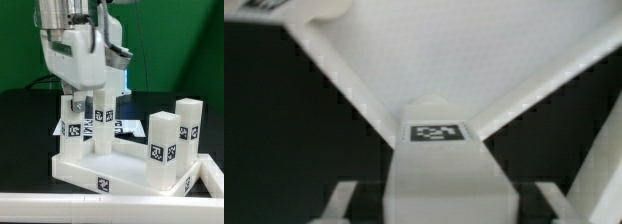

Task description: Assemble desk

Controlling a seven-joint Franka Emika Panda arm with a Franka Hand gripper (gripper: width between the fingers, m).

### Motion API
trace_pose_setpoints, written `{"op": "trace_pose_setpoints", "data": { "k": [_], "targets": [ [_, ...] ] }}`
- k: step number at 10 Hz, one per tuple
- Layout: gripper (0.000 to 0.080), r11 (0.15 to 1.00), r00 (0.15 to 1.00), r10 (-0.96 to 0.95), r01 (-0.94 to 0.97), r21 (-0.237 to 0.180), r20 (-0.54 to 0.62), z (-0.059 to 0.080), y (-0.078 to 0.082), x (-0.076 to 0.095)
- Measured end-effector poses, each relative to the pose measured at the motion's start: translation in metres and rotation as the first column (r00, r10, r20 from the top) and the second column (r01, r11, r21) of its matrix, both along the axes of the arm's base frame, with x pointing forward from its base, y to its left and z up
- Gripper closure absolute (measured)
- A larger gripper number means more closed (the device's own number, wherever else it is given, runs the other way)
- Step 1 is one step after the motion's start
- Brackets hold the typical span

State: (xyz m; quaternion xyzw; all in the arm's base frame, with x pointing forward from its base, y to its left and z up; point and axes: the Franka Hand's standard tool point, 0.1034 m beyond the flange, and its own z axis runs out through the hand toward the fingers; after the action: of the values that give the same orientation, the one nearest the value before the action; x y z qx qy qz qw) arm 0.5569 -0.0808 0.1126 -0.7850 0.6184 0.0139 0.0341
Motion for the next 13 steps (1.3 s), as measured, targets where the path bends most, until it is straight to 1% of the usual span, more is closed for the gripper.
{"op": "trace_pose_setpoints", "data": {
  "k": [2, 4, 5, 6, 7, 8, 9, 10, 13],
  "targets": [
    [0.0509, 0.984, 0.984, -0.179, 0.179, 0.007, -0.012, -0.0003, 0.0003, 0.0002],
    [0.0509, 0.982, 0.982, -0.186, 0.186, 0.007, -0.013, -0.0005, 0.0005, 0.0002],
    [0.0332, 0.988, 0.988, -0.152, 0.153, 0.007, -0.01, -0.0005, 0.0006, 0.0002],
    [0.0332, 0.996, 0.996, -0.086, 0.086, 0.009, -0.018, -0.0003, 0.0015, -0.0009],
    [0.0193, 0.999, 0.999, 0.043, -0.043, 0.012, -0.031, 0.0012, 0.0019, -0.0001],
    [0.0163, 0.988, 0.988, 0.154, -0.154, 0.008, -0.019, 0.0022, 0.0018, 0.0016],
    [0.0163, 0.969, 0.969, 0.248, -0.248, 0.004, -0.015, 0.0021, 0.0014, 0.0013],
    [0.0152, 0.956, 0.956, 0.292, -0.292, 0.003, -0.012, 0.002, 0.0013, 0.0011],
    [0.015, 0.865, 0.865, 0.503, -0.503, -0.001, 0.005, 0.0019, 0.0011, 0.001]
  ]
}}
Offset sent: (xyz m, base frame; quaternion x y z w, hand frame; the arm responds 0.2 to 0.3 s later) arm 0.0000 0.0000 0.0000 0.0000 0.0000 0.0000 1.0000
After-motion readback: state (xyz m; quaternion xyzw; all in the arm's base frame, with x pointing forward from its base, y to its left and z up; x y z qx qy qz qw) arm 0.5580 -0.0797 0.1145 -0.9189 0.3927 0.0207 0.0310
